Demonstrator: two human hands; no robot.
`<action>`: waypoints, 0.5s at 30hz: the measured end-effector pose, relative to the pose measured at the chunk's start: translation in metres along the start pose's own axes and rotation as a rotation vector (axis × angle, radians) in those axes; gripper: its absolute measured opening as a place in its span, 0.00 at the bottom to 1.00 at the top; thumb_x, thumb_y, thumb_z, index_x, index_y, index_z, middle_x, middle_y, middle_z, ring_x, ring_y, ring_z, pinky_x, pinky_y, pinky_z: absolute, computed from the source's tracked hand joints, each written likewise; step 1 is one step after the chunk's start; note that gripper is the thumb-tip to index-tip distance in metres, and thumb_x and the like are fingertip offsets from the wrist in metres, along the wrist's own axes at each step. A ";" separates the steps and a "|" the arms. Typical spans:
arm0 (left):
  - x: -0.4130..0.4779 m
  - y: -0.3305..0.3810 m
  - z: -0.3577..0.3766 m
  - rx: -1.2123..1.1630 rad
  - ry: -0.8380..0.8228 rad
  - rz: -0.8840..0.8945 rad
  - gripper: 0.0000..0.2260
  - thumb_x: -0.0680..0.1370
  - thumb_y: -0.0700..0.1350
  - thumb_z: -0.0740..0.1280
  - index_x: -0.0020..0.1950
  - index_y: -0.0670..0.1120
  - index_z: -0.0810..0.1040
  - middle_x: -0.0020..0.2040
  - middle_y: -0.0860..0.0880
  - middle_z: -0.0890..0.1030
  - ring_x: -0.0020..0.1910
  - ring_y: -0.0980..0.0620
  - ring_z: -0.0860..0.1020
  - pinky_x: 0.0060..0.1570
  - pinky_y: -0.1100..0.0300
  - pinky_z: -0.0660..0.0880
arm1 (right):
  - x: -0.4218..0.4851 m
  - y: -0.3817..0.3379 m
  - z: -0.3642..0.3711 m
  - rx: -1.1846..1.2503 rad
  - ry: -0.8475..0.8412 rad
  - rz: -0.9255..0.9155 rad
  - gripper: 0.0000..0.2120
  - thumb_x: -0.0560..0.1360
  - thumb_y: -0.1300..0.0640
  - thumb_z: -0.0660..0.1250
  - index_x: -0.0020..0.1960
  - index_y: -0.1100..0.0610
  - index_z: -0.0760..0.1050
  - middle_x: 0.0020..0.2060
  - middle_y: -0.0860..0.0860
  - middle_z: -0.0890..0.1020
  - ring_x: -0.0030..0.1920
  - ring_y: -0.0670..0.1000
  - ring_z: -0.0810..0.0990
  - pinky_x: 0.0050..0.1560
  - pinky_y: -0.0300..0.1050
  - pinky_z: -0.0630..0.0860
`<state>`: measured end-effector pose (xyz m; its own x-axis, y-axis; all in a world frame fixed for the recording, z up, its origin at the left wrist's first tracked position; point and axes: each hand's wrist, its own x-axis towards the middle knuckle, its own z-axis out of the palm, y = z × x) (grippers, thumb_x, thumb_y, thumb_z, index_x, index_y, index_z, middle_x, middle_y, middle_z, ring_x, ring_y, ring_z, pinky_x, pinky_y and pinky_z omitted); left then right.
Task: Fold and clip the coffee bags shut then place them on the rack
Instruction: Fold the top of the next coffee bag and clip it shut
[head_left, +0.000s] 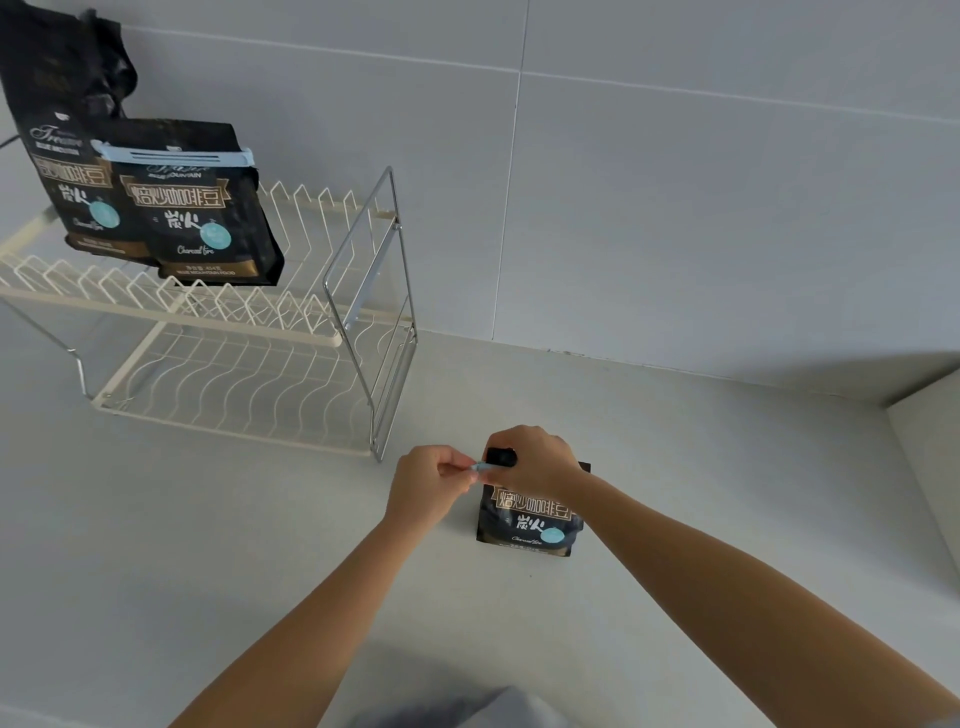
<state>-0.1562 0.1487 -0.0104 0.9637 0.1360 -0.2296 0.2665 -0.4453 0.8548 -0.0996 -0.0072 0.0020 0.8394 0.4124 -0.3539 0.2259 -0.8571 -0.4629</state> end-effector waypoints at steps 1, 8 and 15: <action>0.000 0.000 0.001 0.015 0.007 0.015 0.02 0.70 0.40 0.72 0.40 0.47 0.83 0.31 0.53 0.82 0.35 0.56 0.81 0.36 0.75 0.71 | 0.000 0.001 0.000 0.001 0.004 0.004 0.14 0.70 0.37 0.65 0.43 0.48 0.77 0.35 0.43 0.77 0.40 0.49 0.76 0.44 0.45 0.66; 0.001 -0.003 0.004 0.100 0.036 0.081 0.03 0.71 0.41 0.71 0.43 0.47 0.84 0.34 0.52 0.83 0.36 0.57 0.81 0.39 0.70 0.74 | 0.001 -0.001 0.002 -0.011 0.026 0.013 0.17 0.70 0.35 0.64 0.44 0.49 0.78 0.35 0.44 0.78 0.40 0.49 0.76 0.49 0.48 0.68; 0.018 0.000 0.008 -0.039 -0.082 -0.082 0.11 0.69 0.46 0.73 0.49 0.46 0.80 0.43 0.51 0.83 0.46 0.53 0.81 0.48 0.62 0.75 | -0.006 0.003 0.002 0.041 0.105 0.005 0.15 0.70 0.40 0.66 0.52 0.46 0.75 0.43 0.46 0.83 0.44 0.50 0.79 0.57 0.48 0.67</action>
<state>-0.1391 0.1437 -0.0183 0.9371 0.0971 -0.3352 0.3451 -0.4003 0.8489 -0.1046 -0.0115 0.0015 0.8880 0.3721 -0.2702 0.2033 -0.8448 -0.4950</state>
